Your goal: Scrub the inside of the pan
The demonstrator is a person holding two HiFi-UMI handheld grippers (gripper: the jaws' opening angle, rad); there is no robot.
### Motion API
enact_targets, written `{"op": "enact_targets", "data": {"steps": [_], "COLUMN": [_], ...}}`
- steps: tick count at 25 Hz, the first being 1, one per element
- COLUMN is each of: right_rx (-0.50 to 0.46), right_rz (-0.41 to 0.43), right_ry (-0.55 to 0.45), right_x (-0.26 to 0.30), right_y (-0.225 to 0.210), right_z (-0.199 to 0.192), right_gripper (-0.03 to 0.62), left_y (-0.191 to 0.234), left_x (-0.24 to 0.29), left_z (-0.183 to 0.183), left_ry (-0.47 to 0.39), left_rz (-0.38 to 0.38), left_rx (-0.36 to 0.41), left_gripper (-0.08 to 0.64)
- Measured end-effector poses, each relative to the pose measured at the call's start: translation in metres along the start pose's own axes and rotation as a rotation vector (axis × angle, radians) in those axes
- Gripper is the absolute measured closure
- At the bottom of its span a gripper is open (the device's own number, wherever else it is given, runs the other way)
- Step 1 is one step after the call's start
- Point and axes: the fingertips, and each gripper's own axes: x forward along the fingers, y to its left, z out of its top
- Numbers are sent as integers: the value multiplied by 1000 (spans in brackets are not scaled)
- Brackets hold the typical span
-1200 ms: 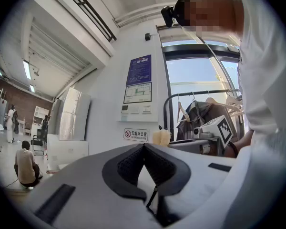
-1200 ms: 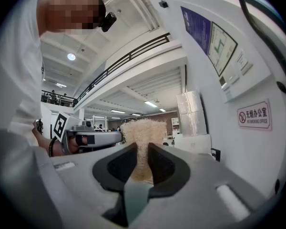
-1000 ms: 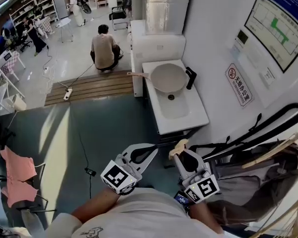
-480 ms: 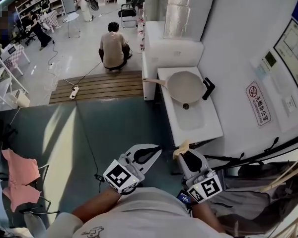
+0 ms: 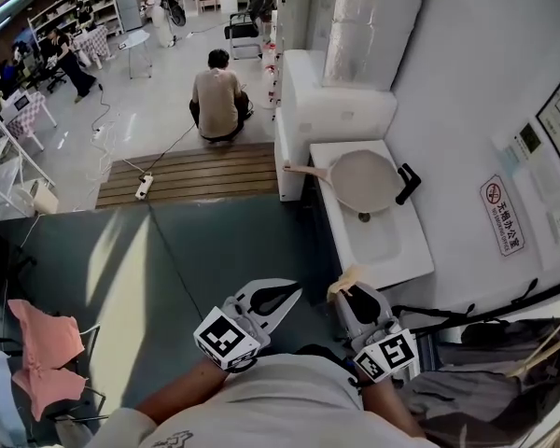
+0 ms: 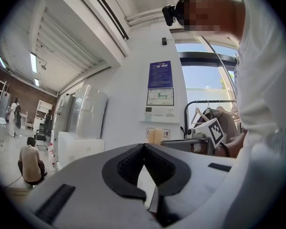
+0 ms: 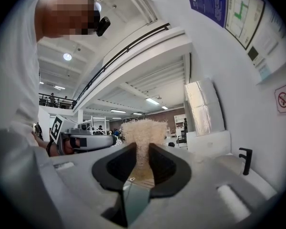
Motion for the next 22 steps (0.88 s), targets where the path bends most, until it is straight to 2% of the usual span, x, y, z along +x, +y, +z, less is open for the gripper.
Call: {"op": "enact_targets", "data": {"steps": [8,18,22], "right_rx": [9,39,52], "right_rz": [20,42,18], "right_ry": [7,-19,-16], "right_x": [44,108,122], "right_y": [-20,-100,-144], "right_z": [-4,2,0], "right_gripper": [509,509,509], "left_y": [43,115,138], "left_x": [8,72,115], "left_z": [1,-3,-9], "left_ry": [4,53,65], "left_rz": [25,59,26], "left_rx": [-21,17,11], "left_gripper": [561,561,561]}}
